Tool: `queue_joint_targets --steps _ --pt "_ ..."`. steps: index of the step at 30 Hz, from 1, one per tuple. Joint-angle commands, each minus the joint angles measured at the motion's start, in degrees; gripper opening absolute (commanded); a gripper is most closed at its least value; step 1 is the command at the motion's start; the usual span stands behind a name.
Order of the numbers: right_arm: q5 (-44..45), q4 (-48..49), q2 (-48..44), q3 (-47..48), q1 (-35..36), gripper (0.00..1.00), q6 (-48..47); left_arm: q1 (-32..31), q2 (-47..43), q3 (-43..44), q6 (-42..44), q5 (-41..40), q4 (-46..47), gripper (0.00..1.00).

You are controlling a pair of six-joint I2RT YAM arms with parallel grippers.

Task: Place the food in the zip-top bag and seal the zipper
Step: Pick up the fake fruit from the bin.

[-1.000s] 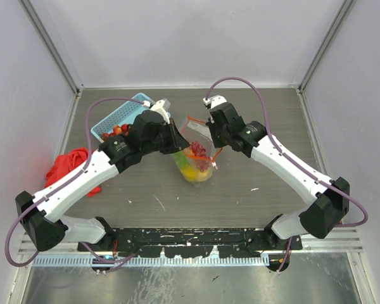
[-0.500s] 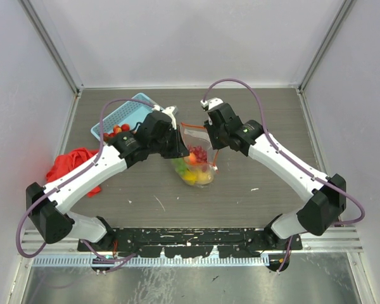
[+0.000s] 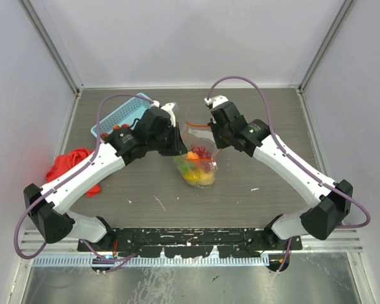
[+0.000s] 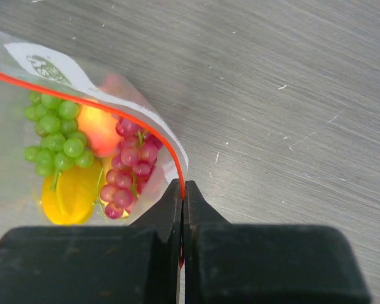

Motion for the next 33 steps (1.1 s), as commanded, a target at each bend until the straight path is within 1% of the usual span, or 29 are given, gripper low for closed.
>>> queue_joint_targets --steps 1,5,15,25,33 --pt "7.1 -1.2 -1.6 5.8 0.1 0.00 -1.5 0.5 0.0 7.7 4.0 -2.4 -2.4 0.00" --pt "10.1 -1.9 -2.0 7.4 0.1 0.01 -2.3 0.6 2.0 11.4 6.5 -4.3 -6.0 0.00" --pt "13.7 -1.6 -2.1 5.6 -0.5 0.01 -2.8 0.7 6.4 13.7 8.0 -3.5 -7.9 0.00" --pt "11.2 1.0 -3.0 4.1 -0.6 0.01 -2.3 1.4 5.8 10.5 5.6 -2.0 -3.3 0.08" --pt "9.5 2.9 -3.6 2.4 -0.6 0.00 -1.5 2.5 3.3 7.7 3.7 -1.0 -0.9 0.22"
